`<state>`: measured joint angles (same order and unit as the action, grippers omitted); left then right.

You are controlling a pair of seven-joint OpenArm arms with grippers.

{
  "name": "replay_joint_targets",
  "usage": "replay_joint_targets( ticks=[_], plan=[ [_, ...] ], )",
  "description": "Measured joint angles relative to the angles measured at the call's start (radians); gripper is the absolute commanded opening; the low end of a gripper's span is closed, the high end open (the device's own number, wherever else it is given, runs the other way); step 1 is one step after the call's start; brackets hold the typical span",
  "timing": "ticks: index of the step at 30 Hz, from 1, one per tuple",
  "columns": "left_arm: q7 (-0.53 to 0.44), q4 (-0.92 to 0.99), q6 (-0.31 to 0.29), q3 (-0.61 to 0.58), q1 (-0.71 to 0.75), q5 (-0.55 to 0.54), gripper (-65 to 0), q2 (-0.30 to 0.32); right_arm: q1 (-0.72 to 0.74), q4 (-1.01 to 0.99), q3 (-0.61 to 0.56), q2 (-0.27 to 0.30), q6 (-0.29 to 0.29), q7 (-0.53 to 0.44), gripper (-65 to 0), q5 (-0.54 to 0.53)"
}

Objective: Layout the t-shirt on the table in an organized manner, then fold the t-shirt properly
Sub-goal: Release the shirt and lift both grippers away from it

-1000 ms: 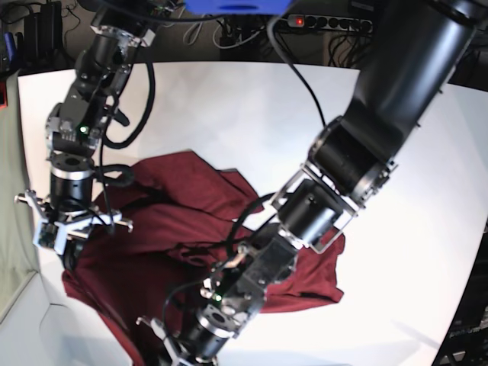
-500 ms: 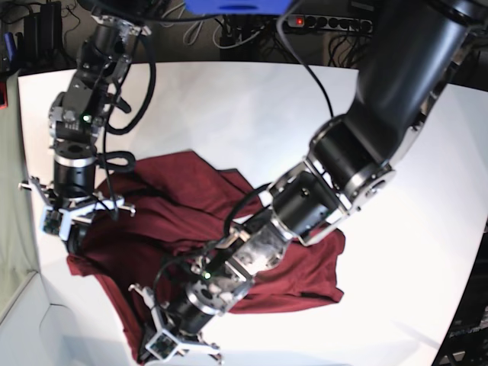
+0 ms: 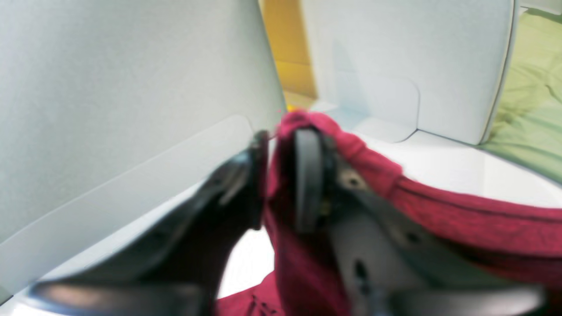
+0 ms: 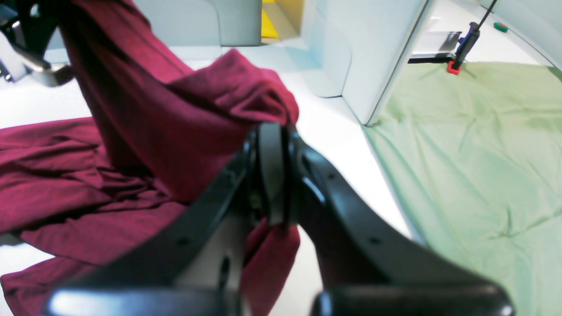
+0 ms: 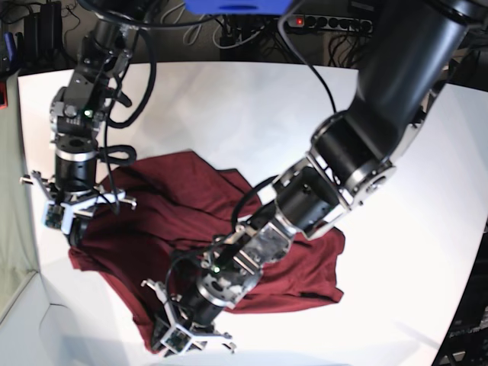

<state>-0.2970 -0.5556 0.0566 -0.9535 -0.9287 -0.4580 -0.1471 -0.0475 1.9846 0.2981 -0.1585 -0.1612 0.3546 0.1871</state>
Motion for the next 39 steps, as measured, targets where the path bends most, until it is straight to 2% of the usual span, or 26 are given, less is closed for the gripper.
replay_joint_targets(
  ticks=[5, 9, 13, 15, 19, 22, 26, 29, 35, 37, 39],
  plan=[
    [0.000, 0.000, 0.000, 0.017, -0.008, 0.001, -31.8, -0.001, 0.023, -0.029, 0.003, 0.000, 0.000, 0.002, -65.0, 0.000],
    [-0.003, -0.009, 0.000, 0.177, 0.002, 0.000, -30.7, -0.004, 0.045, -0.062, 0.026, 0.000, 0.001, -0.001, -65.0, 0.000],
    [0.004, -0.047, 0.015, 0.375, 0.079, -0.003, -30.7, 0.005, 0.053, -0.088, 0.041, 0.001, 0.000, 0.001, -65.0, 0.000],
    [0.004, -0.110, 0.014, 0.391, 0.135, -0.004, -30.7, 0.038, 0.065, -0.108, 0.051, 0.008, 0.000, 0.000, -65.0, 0.002],
    [0.013, -0.217, 0.007, 0.387, 0.221, 0.000, -30.7, 0.145, 0.096, -0.159, 0.104, 0.013, 0.000, 0.002, -65.0, 0.000],
    [0.004, -0.305, 0.014, 0.394, 0.273, 0.000, -30.7, 0.226, 0.111, -0.178, 0.166, 0.011, 0.000, -0.003, -65.0, -0.003],
    [0.008, -0.342, 0.014, 0.396, 0.344, 0.000, -30.7, 0.301, 0.135, -0.209, 0.256, 0.011, 0.001, 0.002, -65.0, 0.000],
    [0.009, -0.342, 0.014, 0.396, 0.394, 0.001, -30.7, 0.330, 0.148, -0.238, 0.299, 0.013, 0.001, -0.001, -57.3, 0.000],
    [0.005, -0.349, 0.014, 0.396, 0.433, 0.001, -30.7, 0.356, 0.146, -0.307, 0.346, 0.014, 0.001, 0.004, -27.3, 0.000],
    [0.008, -0.349, 0.014, 0.396, 0.438, 0.000, -30.7, 0.358, 0.145, -0.298, 0.371, 0.011, 0.001, 0.005, -23.4, 0.001],
    [0.009, -0.349, 0.014, 0.396, 0.440, 0.000, -30.7, 0.359, 0.123, -0.253, 0.381, 0.007, 0.001, 0.000, -23.3, -0.001]
  ],
)
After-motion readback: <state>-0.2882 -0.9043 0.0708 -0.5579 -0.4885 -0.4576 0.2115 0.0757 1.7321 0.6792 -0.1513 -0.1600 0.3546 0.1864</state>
